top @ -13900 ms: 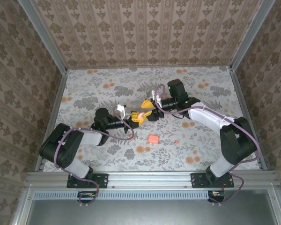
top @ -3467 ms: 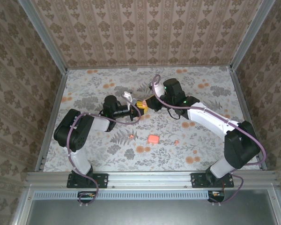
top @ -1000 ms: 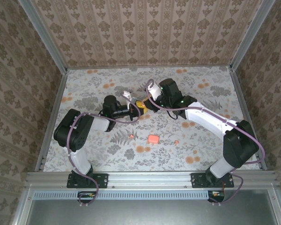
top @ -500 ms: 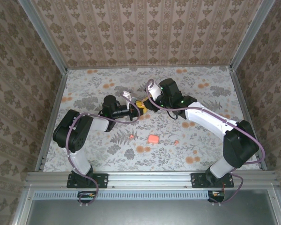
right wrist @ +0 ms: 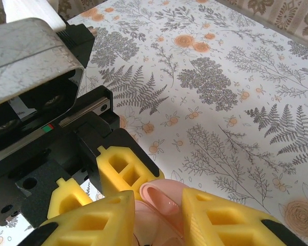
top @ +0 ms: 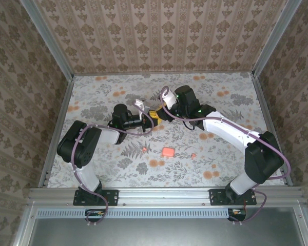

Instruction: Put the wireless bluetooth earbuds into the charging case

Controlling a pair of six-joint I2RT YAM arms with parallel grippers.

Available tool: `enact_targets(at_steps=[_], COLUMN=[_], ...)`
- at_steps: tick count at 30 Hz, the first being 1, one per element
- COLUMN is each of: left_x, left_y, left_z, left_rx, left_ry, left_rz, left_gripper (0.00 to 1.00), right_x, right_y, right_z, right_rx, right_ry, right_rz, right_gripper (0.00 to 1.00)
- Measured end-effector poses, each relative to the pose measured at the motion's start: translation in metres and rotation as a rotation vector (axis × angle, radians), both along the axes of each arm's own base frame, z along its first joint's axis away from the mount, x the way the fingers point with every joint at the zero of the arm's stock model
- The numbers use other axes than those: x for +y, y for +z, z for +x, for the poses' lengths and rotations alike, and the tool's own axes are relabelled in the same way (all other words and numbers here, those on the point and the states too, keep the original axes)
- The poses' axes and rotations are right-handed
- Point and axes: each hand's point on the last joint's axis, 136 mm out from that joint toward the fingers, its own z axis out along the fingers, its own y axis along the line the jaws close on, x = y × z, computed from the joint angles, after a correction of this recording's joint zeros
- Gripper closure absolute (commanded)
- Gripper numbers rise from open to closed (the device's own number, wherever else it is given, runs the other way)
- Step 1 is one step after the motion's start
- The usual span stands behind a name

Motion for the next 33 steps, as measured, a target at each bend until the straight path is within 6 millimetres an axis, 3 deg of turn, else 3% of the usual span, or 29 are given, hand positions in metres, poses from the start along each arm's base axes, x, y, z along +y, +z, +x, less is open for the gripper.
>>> enact_targets(at_steps=[8,14,23,28,33], left_x=[0.0,0.002,0.003,0.003,0.005], left_y=[0.0,0.016,0.022,0.02,0.021], left_z=[0.0,0.002,0.001,0.001,-0.002], left_rx=[-0.025,-0.107,-0.159,-0.174,-0.213], left_ry=[0.002,0.023,0.025,0.024,0.026], left_rz=[0.003,-0.008,-0.004,0.005,0.011], left_gripper=[0.86,0.86,0.86,0.86,0.86], right_x=[0.0,-0.007,-0.049,-0.062,-0.057], right_y=[0.004,0.023,0.065,0.058,0.047], right_z=[-0.002,-0.015,-0.037,-0.039,-0.045], right_rx=[0.003,0.02,-0.051,-0.072,-0.099], right_ry=[0.001,-0.003,-0.061,-0.033,0.081], right_rz=[0.013,0.059,0.19,0.236,0.231], right_gripper=[0.64,0.62,0.57,0.47,0.51])
